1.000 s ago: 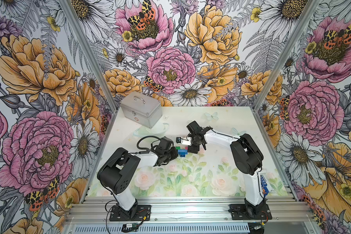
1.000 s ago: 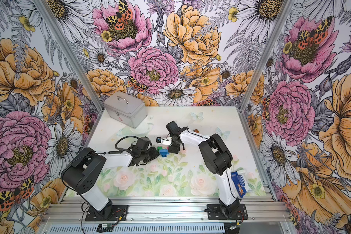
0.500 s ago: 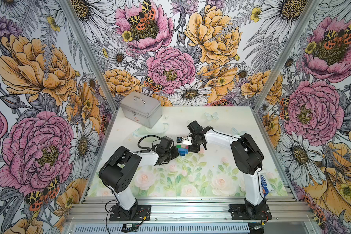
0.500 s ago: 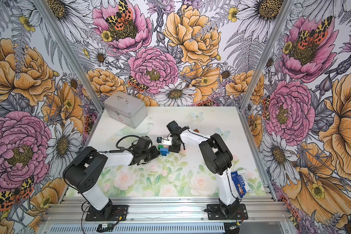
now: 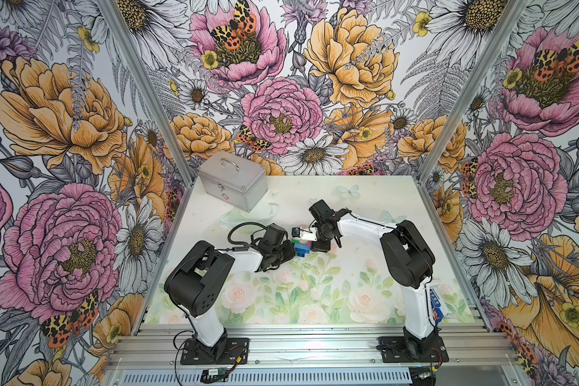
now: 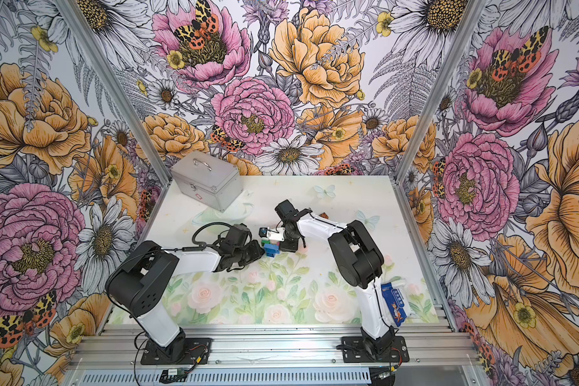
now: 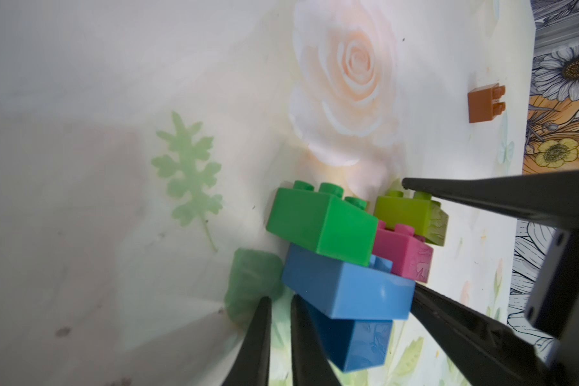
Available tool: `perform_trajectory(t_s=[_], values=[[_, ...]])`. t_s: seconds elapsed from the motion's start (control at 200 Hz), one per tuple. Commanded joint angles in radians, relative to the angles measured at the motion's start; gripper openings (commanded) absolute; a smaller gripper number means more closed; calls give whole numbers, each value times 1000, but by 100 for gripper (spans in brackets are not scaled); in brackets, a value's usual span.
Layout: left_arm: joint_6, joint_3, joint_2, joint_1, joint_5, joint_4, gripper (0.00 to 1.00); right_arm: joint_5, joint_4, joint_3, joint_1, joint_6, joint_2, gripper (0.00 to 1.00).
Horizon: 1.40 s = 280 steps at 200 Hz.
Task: Assemble the letter v with lego
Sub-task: Assemble the lego brick with the lego brick.
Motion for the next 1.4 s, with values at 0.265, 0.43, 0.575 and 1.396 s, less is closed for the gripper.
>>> perform_trajectory(t_s=[0.265, 0.43, 0.575, 1.396], values=[[25, 10, 19, 0, 10, -15, 15, -9, -20, 28, 0, 6, 28, 55], [25, 10, 16, -4, 8, -15, 15, -2, -27, 43, 0, 16, 37, 53], [25, 9, 14, -7, 8, -15, 15, 4, -34, 50, -1, 21, 39, 55], [26, 12, 16, -11, 8, -12, 15, 22, -75, 110, -1, 164, 66, 61]])
